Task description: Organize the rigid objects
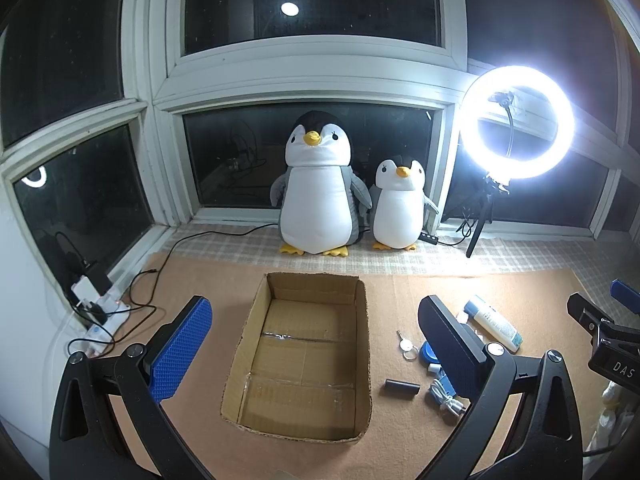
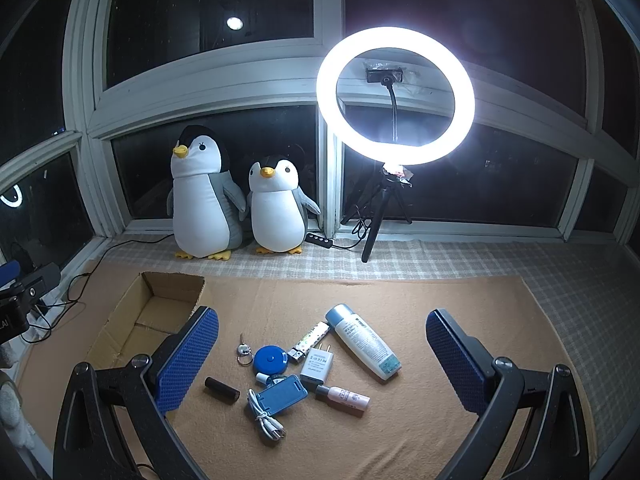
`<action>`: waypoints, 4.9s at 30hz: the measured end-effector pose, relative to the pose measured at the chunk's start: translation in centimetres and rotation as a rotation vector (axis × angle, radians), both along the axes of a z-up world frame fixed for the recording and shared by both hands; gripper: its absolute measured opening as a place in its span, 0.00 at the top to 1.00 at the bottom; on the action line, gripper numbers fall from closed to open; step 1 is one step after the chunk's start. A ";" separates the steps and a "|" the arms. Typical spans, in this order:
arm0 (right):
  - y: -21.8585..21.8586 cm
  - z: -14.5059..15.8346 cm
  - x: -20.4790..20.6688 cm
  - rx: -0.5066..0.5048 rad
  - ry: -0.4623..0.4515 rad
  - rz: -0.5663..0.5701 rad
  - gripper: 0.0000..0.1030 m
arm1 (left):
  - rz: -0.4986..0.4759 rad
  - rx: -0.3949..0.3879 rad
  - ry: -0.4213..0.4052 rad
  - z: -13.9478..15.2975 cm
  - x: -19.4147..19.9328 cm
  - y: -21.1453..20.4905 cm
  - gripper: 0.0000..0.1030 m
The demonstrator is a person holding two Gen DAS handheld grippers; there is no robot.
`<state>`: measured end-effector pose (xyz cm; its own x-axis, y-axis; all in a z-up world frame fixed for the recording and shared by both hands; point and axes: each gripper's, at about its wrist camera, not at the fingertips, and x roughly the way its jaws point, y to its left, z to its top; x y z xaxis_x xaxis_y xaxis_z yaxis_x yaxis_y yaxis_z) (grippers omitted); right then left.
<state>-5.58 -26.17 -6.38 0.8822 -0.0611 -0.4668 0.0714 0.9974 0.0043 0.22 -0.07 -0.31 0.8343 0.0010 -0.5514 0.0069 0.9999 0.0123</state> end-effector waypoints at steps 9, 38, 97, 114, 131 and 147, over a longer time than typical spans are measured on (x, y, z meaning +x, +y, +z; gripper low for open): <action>0.1 -0.3 0.1 0.001 0.004 0.000 0.00 | 0.000 0.001 0.000 -0.1 0.0 0.0 0.00; -0.5 -1.5 1.1 0.017 0.041 0.008 0.00 | 0.037 0.031 0.056 -2.3 1.1 1.6 0.00; 4.3 -18.0 7.7 -0.102 0.496 0.515 0.58 | 0.188 0.037 0.532 -20.7 9.1 9.6 0.69; 4.1 -19.2 8.9 -0.088 0.600 0.583 0.80 | 0.187 0.037 0.526 -20.8 9.1 9.5 0.69; 4.6 -19.3 8.4 -0.171 0.613 0.581 0.81 | 0.181 0.046 0.522 -20.8 9.1 9.4 0.69; 3.4 -17.5 6.9 -0.066 0.567 0.537 0.83 | 0.180 0.031 0.518 -20.8 8.9 9.6 0.69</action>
